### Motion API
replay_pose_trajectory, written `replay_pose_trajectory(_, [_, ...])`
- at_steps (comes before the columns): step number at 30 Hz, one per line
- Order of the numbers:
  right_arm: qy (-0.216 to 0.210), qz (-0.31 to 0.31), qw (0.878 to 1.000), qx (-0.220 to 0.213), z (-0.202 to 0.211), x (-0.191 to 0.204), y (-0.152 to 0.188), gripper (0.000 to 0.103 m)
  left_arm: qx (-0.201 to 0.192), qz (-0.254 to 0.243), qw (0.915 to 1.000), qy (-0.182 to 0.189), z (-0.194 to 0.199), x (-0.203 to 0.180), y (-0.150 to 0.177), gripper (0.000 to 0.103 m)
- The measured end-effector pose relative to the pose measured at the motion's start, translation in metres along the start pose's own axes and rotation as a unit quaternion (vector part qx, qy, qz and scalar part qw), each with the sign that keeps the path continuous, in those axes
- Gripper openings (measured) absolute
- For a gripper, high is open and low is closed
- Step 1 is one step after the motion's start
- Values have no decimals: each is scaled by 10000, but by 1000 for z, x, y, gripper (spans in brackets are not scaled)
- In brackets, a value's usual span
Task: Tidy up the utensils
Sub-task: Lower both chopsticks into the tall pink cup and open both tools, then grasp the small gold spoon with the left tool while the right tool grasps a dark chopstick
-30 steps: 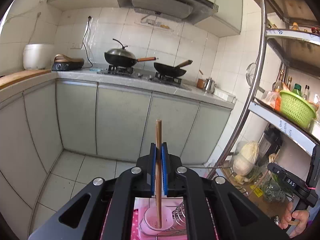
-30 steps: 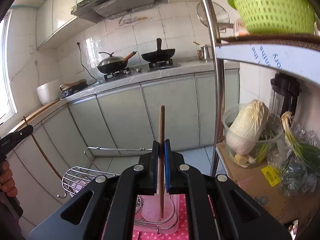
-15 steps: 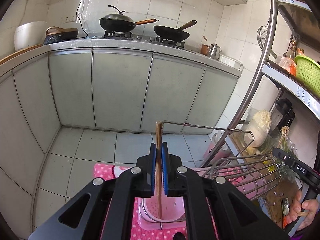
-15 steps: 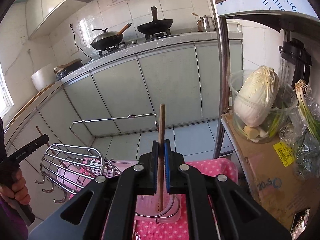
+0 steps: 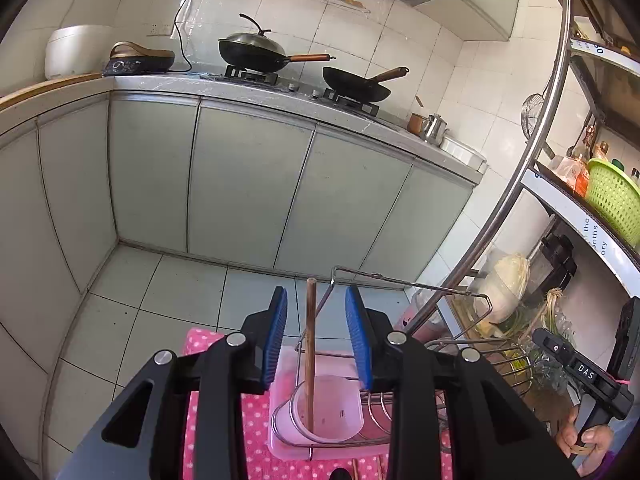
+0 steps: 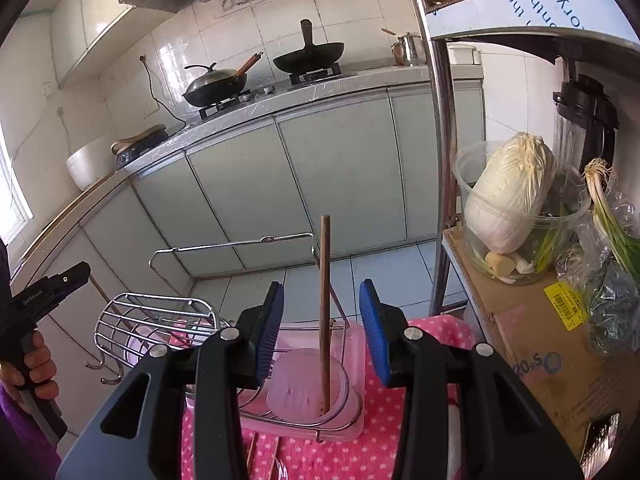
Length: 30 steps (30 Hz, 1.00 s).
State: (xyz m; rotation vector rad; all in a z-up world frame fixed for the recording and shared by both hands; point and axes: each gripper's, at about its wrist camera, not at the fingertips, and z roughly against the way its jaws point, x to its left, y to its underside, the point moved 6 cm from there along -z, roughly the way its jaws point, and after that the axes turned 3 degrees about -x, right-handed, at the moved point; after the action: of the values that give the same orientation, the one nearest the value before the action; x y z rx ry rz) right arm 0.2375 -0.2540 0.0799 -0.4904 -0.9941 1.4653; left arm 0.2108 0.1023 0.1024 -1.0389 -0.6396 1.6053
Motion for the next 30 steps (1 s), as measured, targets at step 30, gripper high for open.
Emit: replay_pose_trajectory(30, [-201,-347,9904,1326,19,3,193,40,2311,40,9706,668,3,-18,219,24])
